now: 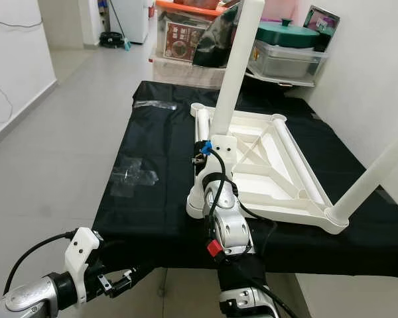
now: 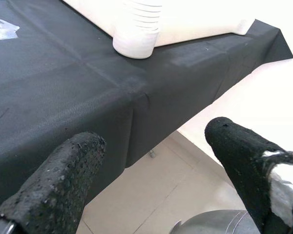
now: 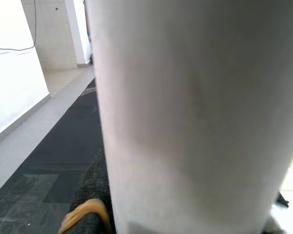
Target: Building children table
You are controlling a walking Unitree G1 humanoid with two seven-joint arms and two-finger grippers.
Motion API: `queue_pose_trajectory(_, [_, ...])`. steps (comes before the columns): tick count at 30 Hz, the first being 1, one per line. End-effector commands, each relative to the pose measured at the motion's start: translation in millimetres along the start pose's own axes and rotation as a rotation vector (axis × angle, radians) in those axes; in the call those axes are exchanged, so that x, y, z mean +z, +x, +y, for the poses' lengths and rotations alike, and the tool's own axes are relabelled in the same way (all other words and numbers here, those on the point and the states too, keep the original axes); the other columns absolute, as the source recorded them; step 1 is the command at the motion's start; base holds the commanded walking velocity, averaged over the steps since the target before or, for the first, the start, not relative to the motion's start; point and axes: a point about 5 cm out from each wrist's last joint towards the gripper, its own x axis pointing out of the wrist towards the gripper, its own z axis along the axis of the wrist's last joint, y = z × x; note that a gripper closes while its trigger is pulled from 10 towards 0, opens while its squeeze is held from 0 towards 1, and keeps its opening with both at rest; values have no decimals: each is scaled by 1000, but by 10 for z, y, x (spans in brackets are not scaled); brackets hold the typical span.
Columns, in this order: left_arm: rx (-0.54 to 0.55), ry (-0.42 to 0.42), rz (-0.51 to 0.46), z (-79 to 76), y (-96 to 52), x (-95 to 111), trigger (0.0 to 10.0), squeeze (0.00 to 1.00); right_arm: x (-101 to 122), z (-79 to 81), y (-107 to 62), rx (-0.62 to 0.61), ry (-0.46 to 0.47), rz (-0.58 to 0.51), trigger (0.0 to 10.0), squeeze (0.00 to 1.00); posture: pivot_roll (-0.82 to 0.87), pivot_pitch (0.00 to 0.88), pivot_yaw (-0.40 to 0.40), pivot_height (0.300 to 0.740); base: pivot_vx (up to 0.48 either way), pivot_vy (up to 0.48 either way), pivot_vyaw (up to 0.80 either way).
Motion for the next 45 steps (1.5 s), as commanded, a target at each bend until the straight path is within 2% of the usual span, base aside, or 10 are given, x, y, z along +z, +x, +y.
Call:
queue_pose_trajectory(1, [-18,-3,7,-31,37,-4,10000,0,59,-121,16,-53,-19,-19,10000,0,68,0,-128,740,0,0,0])
queue_pose_trajectory(9, [-18,-3,7,-31,30,0,10000,0,87,-101,9,-44,2,-42,10000,0,69,0,-126,740,0,0,0])
queue_pose_trajectory(10, [-19,-4,7,-31,27,0,10000,0,91,-101,8,-46,1,-43,10000,416,69,0,-125,740,0,0,0])
queue_pose_trajectory(13, [-20,-4,8,-32,25,-1,10000,0,95,-104,7,-51,-5,-42,10000,416,69,0,-125,740,0,0,0])
queue_pose_trajectory(14, [-20,-4,8,-32,26,-1,10000,0,103,-104,9,-50,-9,-45,10000,0,69,0,-125,740,0,0,0])
queue_pose_trajectory(26, [-24,-4,11,-28,30,-5,10000,0,157,-106,3,-44,-1,-76,10000,0,63,0,-120,740,0,0,0])
queue_pose_trajectory(27, [-25,-4,11,-27,34,-6,10000,0,171,-100,0,-35,15,-88,10000,549,63,0,-121,740,0,0,0])
queue_pose_trajectory(29, [-25,-4,11,-27,35,-6,10000,0,174,-100,0,-35,16,-89,10000,878,63,0,-121,740,0,0,0])
queue_pose_trajectory(33, [-24,-5,11,-28,36,-10,10000,0,177,-94,9,-40,1,-79,10000,0,64,0,-123,740,0,0,0])
queue_pose_trajectory(45, [-25,-9,17,-17,41,-52,10000,0,203,-91,-9,-31,6,-98,10000,0,60,0,-120,740,0,0,0])
